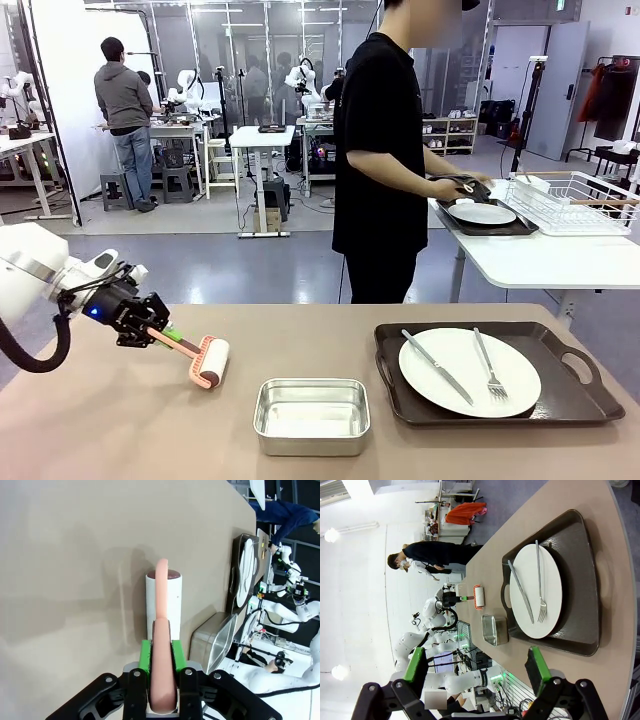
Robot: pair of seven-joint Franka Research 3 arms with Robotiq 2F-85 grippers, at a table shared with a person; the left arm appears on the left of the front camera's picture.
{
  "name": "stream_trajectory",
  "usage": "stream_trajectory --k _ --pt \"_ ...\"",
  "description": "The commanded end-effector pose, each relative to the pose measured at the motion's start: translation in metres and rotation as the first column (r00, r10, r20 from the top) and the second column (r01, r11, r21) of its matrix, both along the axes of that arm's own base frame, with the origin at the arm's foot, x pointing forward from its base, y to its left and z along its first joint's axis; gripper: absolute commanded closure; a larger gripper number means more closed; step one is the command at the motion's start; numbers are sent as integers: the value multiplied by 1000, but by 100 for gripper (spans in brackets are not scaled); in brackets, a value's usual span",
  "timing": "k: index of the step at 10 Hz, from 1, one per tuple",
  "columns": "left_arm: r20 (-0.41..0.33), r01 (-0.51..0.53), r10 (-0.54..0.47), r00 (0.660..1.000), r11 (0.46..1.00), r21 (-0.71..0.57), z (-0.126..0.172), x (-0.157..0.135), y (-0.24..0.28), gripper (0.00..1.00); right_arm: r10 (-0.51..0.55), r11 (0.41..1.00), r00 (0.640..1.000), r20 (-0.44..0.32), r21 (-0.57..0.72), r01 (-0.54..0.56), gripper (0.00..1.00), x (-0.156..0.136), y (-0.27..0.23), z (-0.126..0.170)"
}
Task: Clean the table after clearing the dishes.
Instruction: When the left (or right) Handle tray is removed, use the left hand (or right hand) to clean the left (or right) side of the table with the Lint Roller.
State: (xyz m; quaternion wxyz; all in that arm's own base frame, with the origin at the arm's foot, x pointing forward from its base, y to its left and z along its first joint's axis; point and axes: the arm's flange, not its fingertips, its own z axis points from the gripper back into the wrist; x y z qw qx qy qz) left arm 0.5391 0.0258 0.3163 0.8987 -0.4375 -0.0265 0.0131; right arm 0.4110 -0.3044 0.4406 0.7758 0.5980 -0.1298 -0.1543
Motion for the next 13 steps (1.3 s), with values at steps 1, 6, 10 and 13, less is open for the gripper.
stream_trajectory --k 1,6,10,13 --pt "31 -22 21 999 999 50 -20 -14 35 79 -2 1000 1000 5 2 2 0 -1 1 3" --pt "20 -87 86 996 995 38 -17 -40 128 79 -2 1000 1000 5 2 2 0 -1 1 3" --pt "-16 -191 193 981 978 78 -16 -60 177 79 -2 1000 1000 5 2 2 0 -1 1 3" --pt "-41 -237 247 968 957 169 -9 -69 192 79 -2 1000 1000 5 2 2 0 -1 1 3"
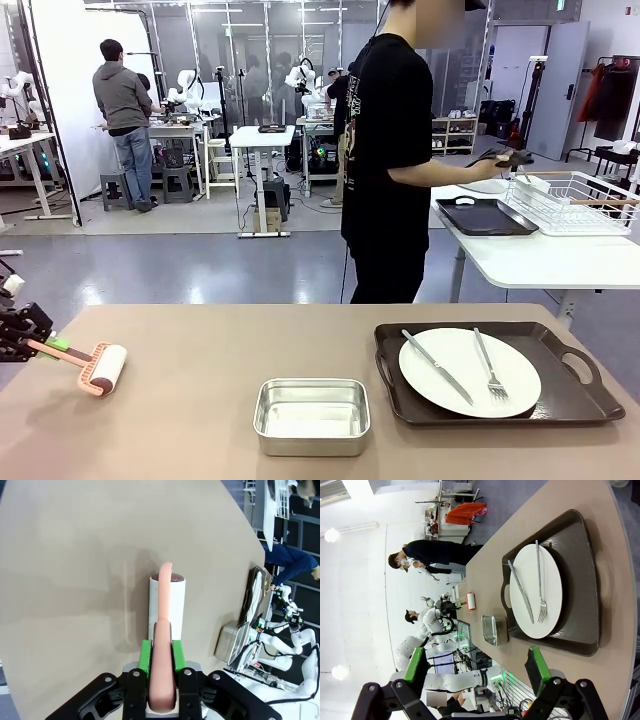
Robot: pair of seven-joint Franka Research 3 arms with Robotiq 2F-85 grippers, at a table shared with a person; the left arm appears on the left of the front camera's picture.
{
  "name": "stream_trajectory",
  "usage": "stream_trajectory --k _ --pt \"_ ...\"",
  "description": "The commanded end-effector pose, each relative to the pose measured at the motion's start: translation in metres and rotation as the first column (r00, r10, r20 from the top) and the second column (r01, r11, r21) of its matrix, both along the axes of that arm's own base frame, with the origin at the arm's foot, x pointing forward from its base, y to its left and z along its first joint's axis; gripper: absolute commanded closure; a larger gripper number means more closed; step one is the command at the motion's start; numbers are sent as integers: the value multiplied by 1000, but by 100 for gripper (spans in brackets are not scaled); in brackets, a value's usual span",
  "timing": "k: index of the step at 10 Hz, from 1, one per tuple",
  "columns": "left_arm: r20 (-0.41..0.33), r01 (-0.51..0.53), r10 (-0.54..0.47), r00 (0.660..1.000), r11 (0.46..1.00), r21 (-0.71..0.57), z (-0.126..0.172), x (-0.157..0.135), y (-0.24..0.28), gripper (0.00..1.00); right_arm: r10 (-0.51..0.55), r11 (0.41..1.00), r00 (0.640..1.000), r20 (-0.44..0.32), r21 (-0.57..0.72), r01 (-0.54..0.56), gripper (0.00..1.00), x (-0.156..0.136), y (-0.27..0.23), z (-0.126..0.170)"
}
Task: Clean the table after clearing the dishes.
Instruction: When the left (or right) Handle tray is removed, use the left hand (or right hand) to clean the left (or right) side of the table with the Lint Roller.
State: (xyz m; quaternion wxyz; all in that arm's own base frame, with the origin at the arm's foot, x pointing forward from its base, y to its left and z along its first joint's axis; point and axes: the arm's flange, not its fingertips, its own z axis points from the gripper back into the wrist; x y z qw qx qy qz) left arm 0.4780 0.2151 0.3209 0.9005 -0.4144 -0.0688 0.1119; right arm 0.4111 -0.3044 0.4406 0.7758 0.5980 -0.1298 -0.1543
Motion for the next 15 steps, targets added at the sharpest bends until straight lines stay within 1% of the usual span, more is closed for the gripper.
stream_trajectory --k 1,3,6,7,9,10,12,13,14,15 --pt "-77 -34 46 996 988 151 -14 -10 3 79 -2 1000 1000 5 2 2 0 -1 1 3" --pt "-114 -50 79 990 969 242 -7 -15 9 79 -2 1000 1000 5 2 2 0 -1 1 3" --pt "-120 -94 137 983 945 313 9 -26 18 79 -2 1000 1000 5 2 2 0 -1 1 3" --pt "-134 -90 149 980 926 366 15 -29 18 79 -2 1000 1000 5 2 2 0 -1 1 3" --pt "-152 -74 164 975 877 475 30 -34 16 79 -2 1000 1000 5 2 2 0 -1 1 3" --pt "-162 -73 196 967 823 564 34 -35 15 79 -2 1000 1000 5 2 2 0 -1 1 3" --pt "-157 -63 210 965 768 638 45 -33 7 79 -2 1000 1000 5 2 2 0 -1 1 3" --pt "-158 -59 235 959 711 700 52 -34 3 79 -2 1000 1000 5 2 2 0 -1 1 3" --pt "-149 -48 214 965 707 706 61 -37 -3 79 -2 1000 1000 5 2 2 0 -1 1 3" --pt "-129 -58 220 967 683 728 74 -40 -10 79 -2 1000 1000 5 2 2 0 -1 1 3"
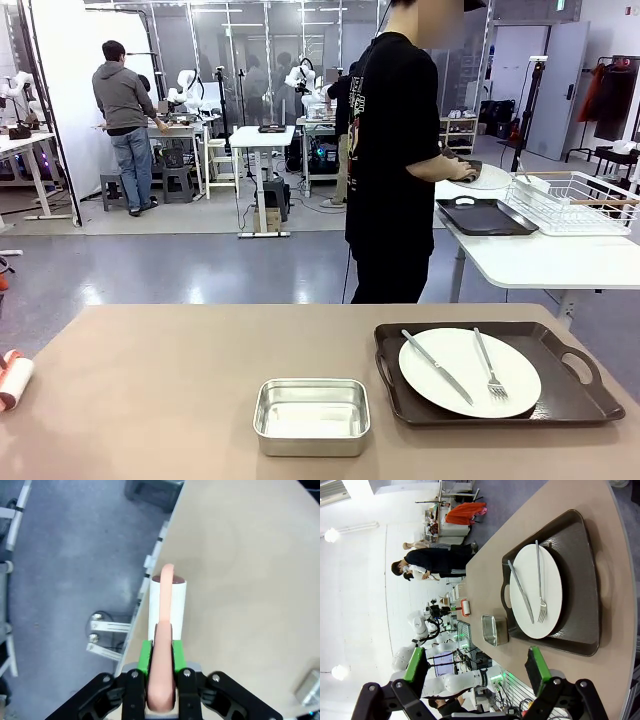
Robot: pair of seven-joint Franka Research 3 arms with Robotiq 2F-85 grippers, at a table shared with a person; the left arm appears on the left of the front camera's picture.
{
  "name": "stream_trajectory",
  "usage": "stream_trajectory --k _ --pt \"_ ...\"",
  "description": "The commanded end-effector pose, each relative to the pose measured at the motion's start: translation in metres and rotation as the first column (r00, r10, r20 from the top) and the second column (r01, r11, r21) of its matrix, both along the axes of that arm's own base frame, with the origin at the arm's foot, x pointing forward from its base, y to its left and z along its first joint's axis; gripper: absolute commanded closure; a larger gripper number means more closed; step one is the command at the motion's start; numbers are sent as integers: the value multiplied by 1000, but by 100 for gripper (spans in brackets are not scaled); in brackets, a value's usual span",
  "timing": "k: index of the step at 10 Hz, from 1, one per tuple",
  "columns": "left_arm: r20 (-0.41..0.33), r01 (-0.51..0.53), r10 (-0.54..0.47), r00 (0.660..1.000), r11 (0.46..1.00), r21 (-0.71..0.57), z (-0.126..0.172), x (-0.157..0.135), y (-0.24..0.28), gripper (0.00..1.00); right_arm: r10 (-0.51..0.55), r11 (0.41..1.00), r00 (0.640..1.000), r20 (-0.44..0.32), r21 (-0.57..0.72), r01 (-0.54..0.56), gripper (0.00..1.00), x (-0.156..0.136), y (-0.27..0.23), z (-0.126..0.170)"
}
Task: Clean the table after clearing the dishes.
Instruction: When the left (or right) Handle tray is removed, use the left hand (or right hand) to clean the left (or right) side of the table with the Lint Roller.
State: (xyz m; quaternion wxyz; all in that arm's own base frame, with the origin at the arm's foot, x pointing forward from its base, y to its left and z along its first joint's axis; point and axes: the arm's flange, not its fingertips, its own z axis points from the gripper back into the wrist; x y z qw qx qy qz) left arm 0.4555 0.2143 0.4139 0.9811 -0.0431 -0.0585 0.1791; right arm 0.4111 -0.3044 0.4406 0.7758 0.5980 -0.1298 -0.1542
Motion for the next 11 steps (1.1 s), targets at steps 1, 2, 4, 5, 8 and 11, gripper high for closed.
stream_trajectory --k 1,2,4,5,8,11 --pt "-32 -37 41 999 994 107 -8 -21 -15 79 -2 1000 1000 5 2 2 0 -1 1 3" --pt "-25 -61 66 998 986 157 2 -24 -20 79 -2 1000 1000 5 2 2 0 -1 1 3" --pt "-10 -72 76 997 979 193 23 -32 -25 79 -2 1000 1000 5 2 2 0 -1 1 3" --pt "-8 -83 87 996 969 232 33 -34 -28 79 -2 1000 1000 5 2 2 0 -1 1 3" --pt "30 -67 61 998 955 290 65 -38 -48 79 -2 1000 1000 5 2 2 0 -1 1 3" --pt "75 -37 12 997 940 340 117 -41 -69 79 -2 1000 1000 5 2 2 0 -1 1 3"
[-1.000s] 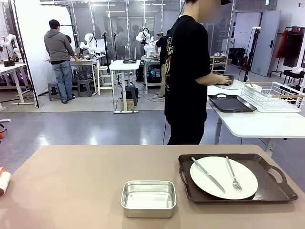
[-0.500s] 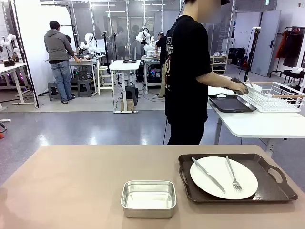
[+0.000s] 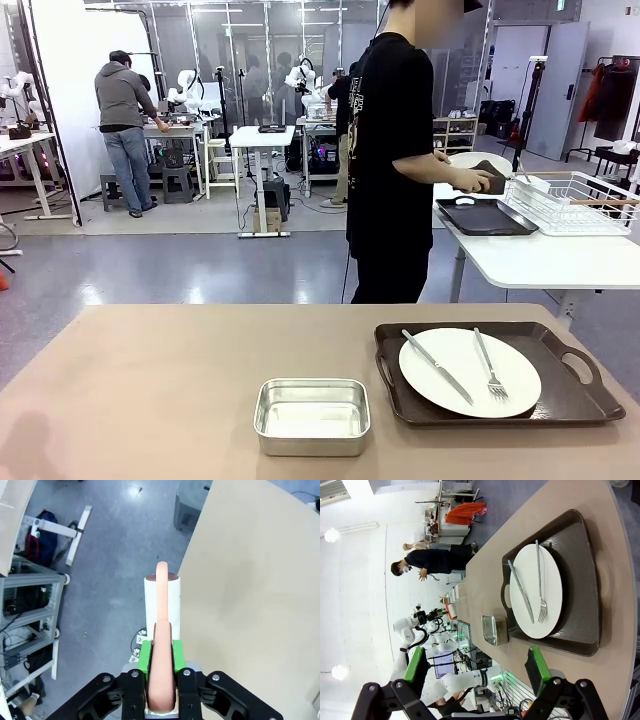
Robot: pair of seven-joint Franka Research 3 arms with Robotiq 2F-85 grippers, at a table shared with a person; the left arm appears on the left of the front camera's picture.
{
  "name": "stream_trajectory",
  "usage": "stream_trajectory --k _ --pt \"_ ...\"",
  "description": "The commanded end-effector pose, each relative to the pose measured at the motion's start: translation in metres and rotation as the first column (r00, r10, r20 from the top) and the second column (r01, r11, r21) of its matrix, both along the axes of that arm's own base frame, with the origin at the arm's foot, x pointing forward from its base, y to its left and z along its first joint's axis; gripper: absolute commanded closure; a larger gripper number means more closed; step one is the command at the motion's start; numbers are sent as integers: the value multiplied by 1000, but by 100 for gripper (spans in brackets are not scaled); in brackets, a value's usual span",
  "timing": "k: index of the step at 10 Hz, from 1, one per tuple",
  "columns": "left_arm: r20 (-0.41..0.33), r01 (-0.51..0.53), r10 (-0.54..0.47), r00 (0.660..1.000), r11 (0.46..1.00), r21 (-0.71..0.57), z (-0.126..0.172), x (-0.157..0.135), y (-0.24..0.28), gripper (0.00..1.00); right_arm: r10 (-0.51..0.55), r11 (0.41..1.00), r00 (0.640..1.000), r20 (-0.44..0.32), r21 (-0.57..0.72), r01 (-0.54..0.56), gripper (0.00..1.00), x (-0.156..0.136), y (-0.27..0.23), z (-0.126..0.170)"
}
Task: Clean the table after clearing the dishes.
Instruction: When the left (or right) Handle tray is removed, use the left hand (or right hand) to clean the left (or right) side of the table with the Lint Roller, then place the Lint Roller back on top of the Airtight Container.
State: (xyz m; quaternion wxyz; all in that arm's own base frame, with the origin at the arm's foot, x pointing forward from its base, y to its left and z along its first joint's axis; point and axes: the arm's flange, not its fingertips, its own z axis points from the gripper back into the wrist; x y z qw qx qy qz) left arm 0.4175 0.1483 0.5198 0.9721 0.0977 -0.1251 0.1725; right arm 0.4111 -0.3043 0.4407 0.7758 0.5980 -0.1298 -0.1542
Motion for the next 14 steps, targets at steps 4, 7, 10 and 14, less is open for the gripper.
stream_trajectory --k 4,7,10,14 --pt "11 4 -4 1000 1000 14 13 -1 -6 79 -3 1000 1000 5 2 3 0 -1 1 3" --pt "11 4 -4 1000 1000 14 13 -1 -6 79 -3 1000 1000 5 2 3 0 -1 1 3" --pt "11 4 -4 1000 1000 14 13 -1 -6 79 -3 1000 1000 5 2 3 0 -1 1 3" --pt "11 4 -4 1000 1000 14 13 -1 -6 79 -3 1000 1000 5 2 3 0 -1 1 3"
